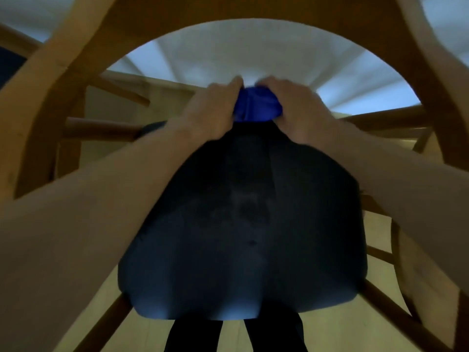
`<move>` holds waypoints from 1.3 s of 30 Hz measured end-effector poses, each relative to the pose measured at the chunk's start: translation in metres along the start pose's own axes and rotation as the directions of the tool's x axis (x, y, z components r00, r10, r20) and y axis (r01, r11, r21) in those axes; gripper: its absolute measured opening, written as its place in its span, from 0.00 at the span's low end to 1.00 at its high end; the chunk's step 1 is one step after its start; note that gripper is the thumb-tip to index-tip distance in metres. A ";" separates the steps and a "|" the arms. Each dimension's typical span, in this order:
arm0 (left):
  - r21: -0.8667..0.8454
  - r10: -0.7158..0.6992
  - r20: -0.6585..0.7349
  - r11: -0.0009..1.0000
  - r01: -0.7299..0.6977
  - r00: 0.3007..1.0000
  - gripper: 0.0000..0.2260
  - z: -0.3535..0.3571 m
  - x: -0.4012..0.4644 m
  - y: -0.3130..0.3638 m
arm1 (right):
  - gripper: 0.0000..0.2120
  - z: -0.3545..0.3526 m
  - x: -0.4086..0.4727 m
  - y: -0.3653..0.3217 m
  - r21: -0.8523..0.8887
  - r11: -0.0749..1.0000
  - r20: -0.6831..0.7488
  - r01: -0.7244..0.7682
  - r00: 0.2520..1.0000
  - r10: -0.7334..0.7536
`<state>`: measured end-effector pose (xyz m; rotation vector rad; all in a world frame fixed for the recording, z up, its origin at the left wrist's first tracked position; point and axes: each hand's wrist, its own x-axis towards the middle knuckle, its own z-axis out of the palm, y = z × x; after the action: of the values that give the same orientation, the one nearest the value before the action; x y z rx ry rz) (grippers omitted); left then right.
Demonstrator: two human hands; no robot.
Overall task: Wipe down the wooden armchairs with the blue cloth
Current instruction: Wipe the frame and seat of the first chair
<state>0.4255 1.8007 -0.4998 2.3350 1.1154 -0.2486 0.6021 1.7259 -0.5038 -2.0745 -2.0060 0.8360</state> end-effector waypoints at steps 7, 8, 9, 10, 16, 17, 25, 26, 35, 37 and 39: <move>-0.122 0.061 -0.029 0.990 -0.065 0.998 0.24 0.061 -0.135 0.055 | 0.32 0.043 -0.147 -0.021 0.096 0.995 0.151 -0.040 0.988 0.025; -0.109 0.072 0.055 0.992 -0.065 0.996 0.25 0.060 -0.140 0.055 | 0.32 0.044 -0.154 -0.021 0.089 0.995 0.216 -0.044 0.976 0.024; -0.098 0.089 0.135 0.992 -0.076 0.987 0.25 0.055 -0.138 0.051 | 0.32 0.041 -0.155 -0.019 0.101 0.994 0.245 -0.040 0.969 0.015; -0.087 0.090 0.198 0.993 -0.074 0.976 0.25 0.048 -0.126 0.044 | 0.30 0.034 -0.150 -0.015 0.129 0.991 0.237 -0.036 0.971 0.004; -0.123 0.060 -0.114 0.990 -0.074 0.992 0.19 0.016 0.003 0.046 | 0.26 -0.001 -0.051 0.032 0.130 0.983 -0.189 -0.126 0.970 0.150; -0.120 0.061 -0.115 0.990 -0.075 0.991 0.20 0.024 0.015 0.052 | 0.26 0.000 -0.045 0.040 0.121 0.981 -0.183 -0.152 0.968 0.173; -0.061 0.159 -0.029 0.985 -0.161 0.987 0.26 0.067 -0.095 0.093 | 0.29 0.039 -0.166 0.012 0.199 0.952 0.000 -0.234 0.971 0.239; -0.046 0.188 0.033 0.981 -0.187 0.982 0.28 0.067 -0.110 0.097 | 0.29 0.041 -0.180 0.008 0.205 0.949 0.066 -0.241 0.970 0.232; -0.115 0.163 -0.185 0.976 -0.187 0.969 0.13 0.035 0.012 0.113 | 0.34 0.008 -0.115 0.049 0.221 0.915 -0.228 -0.338 0.894 0.386; -0.059 0.226 -0.142 0.970 -0.236 0.964 0.11 0.046 0.036 0.119 | 0.36 0.015 -0.105 0.053 0.151 0.905 -0.239 -0.397 0.874 0.423; -0.024 0.284 -0.075 0.958 -0.286 0.956 0.13 0.060 0.028 0.120 | 0.35 0.031 -0.120 0.045 0.204 0.863 -0.260 -0.462 0.824 0.503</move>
<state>0.5387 1.7247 -0.5144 2.4529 0.7920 -0.0393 0.6323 1.5980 -0.5156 -2.4900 -1.2443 0.6340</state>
